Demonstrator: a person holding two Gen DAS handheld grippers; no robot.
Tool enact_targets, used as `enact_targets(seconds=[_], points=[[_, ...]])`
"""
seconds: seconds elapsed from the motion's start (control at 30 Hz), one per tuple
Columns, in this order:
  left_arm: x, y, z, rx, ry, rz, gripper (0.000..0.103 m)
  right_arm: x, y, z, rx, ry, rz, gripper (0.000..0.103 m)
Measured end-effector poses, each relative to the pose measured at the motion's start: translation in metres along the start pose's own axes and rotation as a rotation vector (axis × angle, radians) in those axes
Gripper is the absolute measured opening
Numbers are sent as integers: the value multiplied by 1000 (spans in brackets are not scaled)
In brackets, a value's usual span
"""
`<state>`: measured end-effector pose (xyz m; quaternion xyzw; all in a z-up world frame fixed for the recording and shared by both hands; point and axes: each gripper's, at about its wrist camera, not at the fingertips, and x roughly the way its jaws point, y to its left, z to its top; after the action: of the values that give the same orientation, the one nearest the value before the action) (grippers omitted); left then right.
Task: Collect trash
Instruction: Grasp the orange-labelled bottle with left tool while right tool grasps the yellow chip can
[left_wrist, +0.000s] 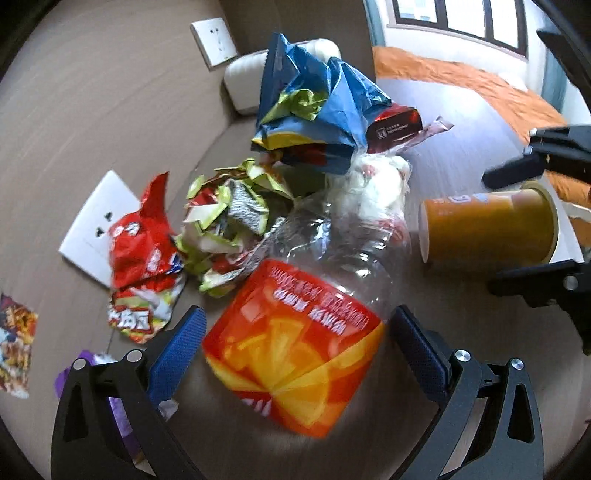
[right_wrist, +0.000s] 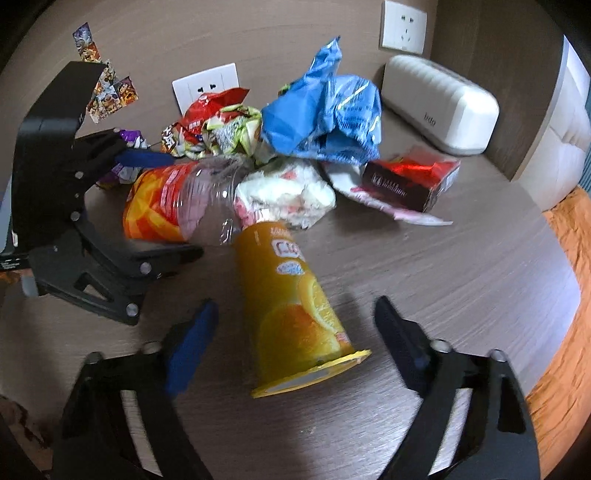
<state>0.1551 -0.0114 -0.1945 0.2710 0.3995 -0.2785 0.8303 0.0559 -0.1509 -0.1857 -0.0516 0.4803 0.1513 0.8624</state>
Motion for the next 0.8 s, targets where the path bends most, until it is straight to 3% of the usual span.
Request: enact_targets(seconds=[0.07,0.1,0.23,0.43,0.8], points=[[3,2,2,-6,-9,-30,98,2,0,-1,4,14,10,58],[5,2,3,-3,-14,-41,97,2,1,-2,5,19,15,58],[7,12,8,-34,-27,-111,71,-2,5,-4,13,17,-7,55],[4,1,17,-44,-65,-119,68,-12,7,-8,32,2,-33,55],[-36,-14,11,-55,-104,-130,60,-31,7,-16,64,-21,-57,55]])
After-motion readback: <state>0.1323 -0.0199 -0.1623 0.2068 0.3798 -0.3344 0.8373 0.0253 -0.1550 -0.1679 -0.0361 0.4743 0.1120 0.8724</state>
